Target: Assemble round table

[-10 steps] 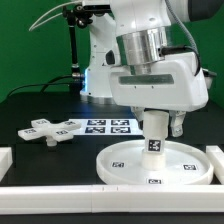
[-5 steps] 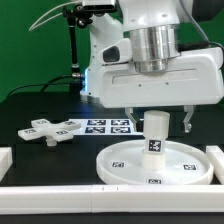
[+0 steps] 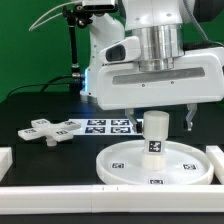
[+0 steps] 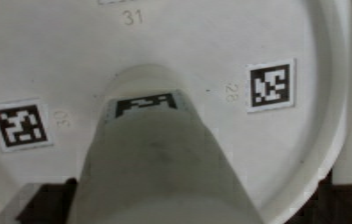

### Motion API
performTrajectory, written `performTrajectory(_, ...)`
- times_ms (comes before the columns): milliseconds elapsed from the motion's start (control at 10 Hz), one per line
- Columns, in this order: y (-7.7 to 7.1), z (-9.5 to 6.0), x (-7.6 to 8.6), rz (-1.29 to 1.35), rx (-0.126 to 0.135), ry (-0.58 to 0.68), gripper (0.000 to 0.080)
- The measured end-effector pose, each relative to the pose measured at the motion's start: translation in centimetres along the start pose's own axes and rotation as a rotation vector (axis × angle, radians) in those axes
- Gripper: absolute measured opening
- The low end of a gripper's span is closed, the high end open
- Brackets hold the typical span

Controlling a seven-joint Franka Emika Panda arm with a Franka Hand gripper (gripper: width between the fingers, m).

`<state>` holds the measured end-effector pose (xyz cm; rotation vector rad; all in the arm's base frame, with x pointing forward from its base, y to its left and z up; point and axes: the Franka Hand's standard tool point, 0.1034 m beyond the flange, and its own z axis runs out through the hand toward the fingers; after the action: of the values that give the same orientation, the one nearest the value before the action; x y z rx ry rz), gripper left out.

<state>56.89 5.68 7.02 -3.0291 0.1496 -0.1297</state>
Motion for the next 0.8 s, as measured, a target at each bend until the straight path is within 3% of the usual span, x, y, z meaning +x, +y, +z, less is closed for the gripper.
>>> performTrajectory(600,0.41,-0.01,0.16,-0.66,-0.062,-0.025,0.0649)
performTrajectory(800,0.55,-0.01,0.18,-0.727,-0.067,-0.029,0.0649)
